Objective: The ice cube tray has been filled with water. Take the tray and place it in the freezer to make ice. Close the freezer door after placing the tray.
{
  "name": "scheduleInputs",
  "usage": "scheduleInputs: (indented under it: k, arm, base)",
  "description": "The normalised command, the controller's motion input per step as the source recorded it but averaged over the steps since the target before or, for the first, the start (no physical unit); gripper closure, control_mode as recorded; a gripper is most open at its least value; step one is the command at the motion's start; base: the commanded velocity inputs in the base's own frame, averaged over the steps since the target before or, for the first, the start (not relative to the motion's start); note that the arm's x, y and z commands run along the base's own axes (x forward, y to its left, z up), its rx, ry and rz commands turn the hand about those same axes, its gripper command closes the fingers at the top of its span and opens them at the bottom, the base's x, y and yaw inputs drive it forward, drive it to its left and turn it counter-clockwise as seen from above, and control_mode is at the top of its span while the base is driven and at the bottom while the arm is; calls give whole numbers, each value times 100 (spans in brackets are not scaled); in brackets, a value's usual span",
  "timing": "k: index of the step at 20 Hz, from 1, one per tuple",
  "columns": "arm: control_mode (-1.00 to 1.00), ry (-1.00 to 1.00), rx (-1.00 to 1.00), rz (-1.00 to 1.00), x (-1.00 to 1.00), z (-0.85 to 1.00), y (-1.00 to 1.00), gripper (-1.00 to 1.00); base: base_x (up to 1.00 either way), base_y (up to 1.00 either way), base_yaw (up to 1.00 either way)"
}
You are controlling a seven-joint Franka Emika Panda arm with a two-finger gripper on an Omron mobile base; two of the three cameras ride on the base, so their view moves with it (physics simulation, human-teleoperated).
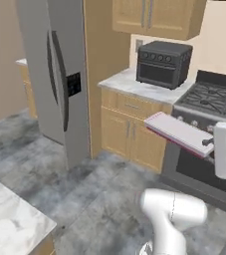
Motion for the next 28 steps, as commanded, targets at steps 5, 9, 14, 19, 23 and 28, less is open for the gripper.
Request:
scheduleInputs:
  k: [5,9,14,19,23,28]
  arm:
    - [100,0,0,0,0,0,0,100]
    - [100,0,0,0,0,0,0,100]
    - [100,0,0,0,0,0,0,100]
    - [100,0,0,0,0,0,0,100]
    - [100,0,0,0,0,0,0,100]
    - [100,0,0,0,0,0,0,100]
  base:
    - [80,26,41]
    - [70,31,47]
    - [62,10,50]
    - [39,-2,52]
    - [24,-20,50]
    - [35,-17,46]
